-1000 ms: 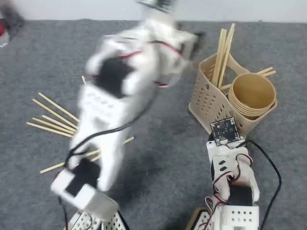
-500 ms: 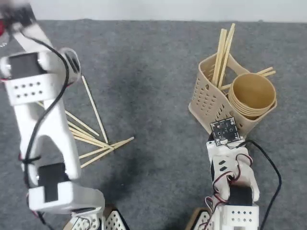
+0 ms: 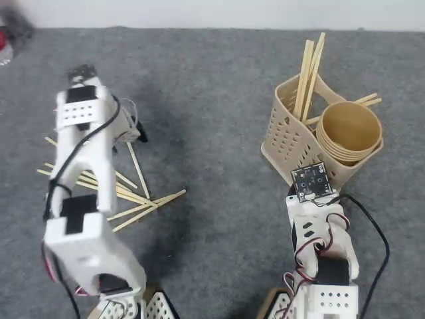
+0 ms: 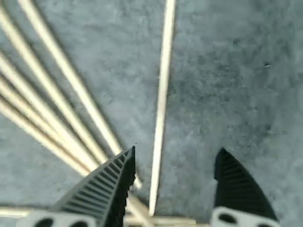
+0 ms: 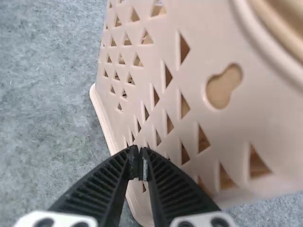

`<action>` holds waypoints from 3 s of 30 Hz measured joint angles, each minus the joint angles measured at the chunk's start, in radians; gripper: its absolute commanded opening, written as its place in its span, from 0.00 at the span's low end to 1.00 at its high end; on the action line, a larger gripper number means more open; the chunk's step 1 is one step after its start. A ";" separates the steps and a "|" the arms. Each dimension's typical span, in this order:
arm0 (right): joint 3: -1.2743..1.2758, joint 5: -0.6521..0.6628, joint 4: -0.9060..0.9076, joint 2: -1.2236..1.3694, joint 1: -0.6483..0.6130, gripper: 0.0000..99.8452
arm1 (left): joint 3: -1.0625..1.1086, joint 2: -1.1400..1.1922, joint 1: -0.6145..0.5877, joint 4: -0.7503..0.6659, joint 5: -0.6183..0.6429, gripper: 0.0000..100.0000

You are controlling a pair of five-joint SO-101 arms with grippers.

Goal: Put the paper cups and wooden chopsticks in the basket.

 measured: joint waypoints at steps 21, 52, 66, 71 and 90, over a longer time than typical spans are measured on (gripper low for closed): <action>0.000 0.002 0.000 0.000 0.000 0.01 | -0.347 0.445 -0.017 0.009 0.170 0.01; 0.000 0.002 0.000 0.000 0.000 0.01 | -0.615 -0.236 0.522 0.087 0.180 0.01; 0.000 0.002 0.000 0.000 0.000 0.01 | -0.491 -0.341 0.885 -0.465 -0.084 0.01; 0.000 0.002 0.000 0.000 0.000 0.01 | -0.224 -0.341 0.914 -0.778 -0.256 0.01; 0.000 0.002 0.000 0.000 0.000 0.01 | -0.025 -0.339 0.887 -0.833 -0.192 0.22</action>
